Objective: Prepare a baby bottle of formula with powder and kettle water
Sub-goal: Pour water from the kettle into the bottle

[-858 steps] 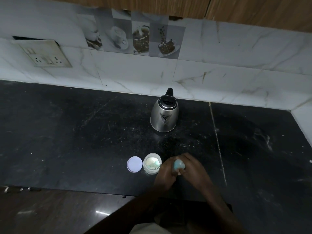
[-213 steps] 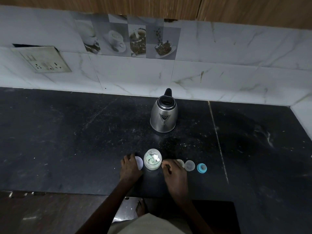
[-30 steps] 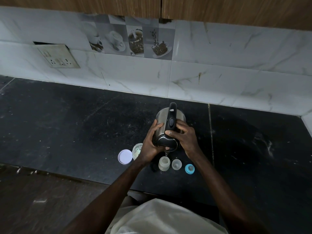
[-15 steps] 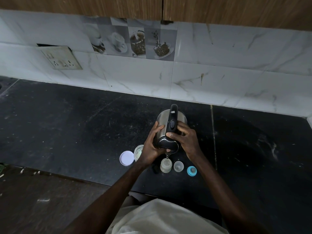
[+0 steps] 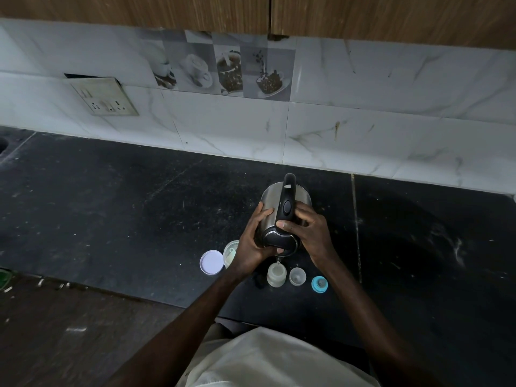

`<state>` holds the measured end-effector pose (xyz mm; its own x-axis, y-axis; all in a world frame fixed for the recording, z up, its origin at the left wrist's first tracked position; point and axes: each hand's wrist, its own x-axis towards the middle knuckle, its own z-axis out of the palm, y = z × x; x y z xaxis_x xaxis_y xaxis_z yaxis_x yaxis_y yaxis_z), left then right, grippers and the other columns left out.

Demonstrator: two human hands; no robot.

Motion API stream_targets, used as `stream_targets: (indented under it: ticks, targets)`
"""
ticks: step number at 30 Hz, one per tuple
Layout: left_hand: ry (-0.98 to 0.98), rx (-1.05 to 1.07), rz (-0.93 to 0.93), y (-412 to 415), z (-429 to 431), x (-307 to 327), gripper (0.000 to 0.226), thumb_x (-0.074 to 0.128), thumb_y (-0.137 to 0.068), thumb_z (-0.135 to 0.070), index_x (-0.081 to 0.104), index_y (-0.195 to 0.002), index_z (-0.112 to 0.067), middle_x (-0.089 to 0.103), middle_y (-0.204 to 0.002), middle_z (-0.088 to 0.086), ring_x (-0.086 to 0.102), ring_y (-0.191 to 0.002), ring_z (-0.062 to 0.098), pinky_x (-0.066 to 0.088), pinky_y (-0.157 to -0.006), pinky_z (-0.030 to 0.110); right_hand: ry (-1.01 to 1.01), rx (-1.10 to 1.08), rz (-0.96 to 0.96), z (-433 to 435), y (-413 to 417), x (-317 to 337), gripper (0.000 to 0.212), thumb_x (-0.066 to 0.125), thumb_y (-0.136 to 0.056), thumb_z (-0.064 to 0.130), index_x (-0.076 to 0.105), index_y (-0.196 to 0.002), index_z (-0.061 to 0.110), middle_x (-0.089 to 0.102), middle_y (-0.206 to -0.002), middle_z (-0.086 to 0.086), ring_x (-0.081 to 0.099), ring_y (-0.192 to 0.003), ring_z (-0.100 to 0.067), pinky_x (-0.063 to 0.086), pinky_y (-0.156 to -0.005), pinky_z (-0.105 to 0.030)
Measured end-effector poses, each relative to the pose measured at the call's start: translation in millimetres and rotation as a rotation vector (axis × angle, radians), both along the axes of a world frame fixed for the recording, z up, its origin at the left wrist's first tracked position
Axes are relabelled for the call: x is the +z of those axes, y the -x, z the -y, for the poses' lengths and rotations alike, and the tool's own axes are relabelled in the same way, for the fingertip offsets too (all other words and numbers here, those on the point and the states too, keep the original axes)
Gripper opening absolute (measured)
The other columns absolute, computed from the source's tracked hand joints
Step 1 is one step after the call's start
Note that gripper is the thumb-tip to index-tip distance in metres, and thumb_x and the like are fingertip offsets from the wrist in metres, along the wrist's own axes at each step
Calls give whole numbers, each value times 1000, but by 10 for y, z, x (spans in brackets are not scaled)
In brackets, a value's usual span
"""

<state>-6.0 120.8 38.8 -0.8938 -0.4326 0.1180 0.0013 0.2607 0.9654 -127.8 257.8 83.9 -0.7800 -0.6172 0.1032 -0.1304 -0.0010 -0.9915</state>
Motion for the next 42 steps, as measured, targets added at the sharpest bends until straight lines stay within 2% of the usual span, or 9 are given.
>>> stream_targets:
  ticks: [4, 8, 12, 16, 22, 27, 33, 39, 42]
  targets:
    - [11, 0, -11, -6, -8, 6, 95, 94, -73, -7, 46, -154, -18, 23, -174, -1, 20, -161, 9, 32, -127, 43, 31, 13, 14, -10, -24, 41, 33, 88, -79, 8, 80, -107, 24, 74, -120, 9, 67, -119, -9, 54, -98, -24]
    - [15, -2, -9, -23, -16, 14, 95, 94, -73, -8, 46, -154, -20, 22, -174, -3, 22, -160, 10, 35, -126, 43, 33, 17, 16, -21, -47, 70, 34, 88, -79, 8, 79, -105, 27, 74, -119, 10, 68, -118, -10, 56, -99, -30]
    - [18, -1, -7, -40, -20, 25, 95, 95, -74, -10, 46, -154, -22, 22, -174, -4, 22, -160, 10, 35, -126, 45, 42, 18, 26, -27, -74, 90, 32, 88, -79, 6, 80, -103, 26, 75, -117, 10, 68, -116, -9, 55, -98, -27]
    - [37, 4, -9, -52, -28, 35, 94, 94, -73, -20, 46, -154, -23, 22, -174, -5, 22, -161, 11, 35, -126, 52, 51, 26, 24, -38, -93, 114, 33, 87, -79, 6, 80, -102, 29, 75, -117, 10, 68, -115, -9, 56, -95, -25]
    - [30, 7, 3, -47, -33, 32, 94, 95, -73, -14, 47, -154, -23, 24, -174, -4, 21, -161, 12, 33, -126, 56, 34, 17, 7, -49, -94, 116, 33, 87, -79, 6, 79, -104, 27, 74, -117, 15, 67, -116, -4, 54, -95, -20]
    - [28, 8, 10, -43, -41, 37, 95, 95, -74, -13, 46, -155, -23, 23, -174, -3, 20, -161, 10, 32, -126, 57, 29, 23, 8, -58, -64, 91, 33, 87, -81, 8, 79, -112, 16, 73, -123, 6, 67, -119, -9, 55, -93, -21]
    - [-2, 1, 14, -37, -56, 53, 95, 95, -74, -12, 46, -155, -24, 22, -175, -5, 20, -161, 9, 33, -126, 56, 12, 10, -11, -69, -35, 49, 35, 87, -81, 9, 78, -115, 8, 72, -125, 6, 67, -120, -7, 55, -94, -20]
    - [25, -4, 4, -21, -37, 6, 95, 95, -74, -12, 46, -155, -22, 21, -175, -5, 20, -161, 10, 33, -127, 55, -27, -1, -30, -74, -21, 41, 37, 88, -81, 12, 78, -116, 7, 72, -125, 3, 67, -121, -12, 57, -99, -31]
    - [32, -8, 2, -20, -27, -4, 95, 95, -74, -14, 46, -155, -22, 21, -175, -4, 20, -161, 9, 31, -127, 54, -17, -3, -6, -73, -25, 54, 37, 88, -80, 10, 78, -115, 8, 72, -126, 4, 67, -120, -10, 56, -96, -25]
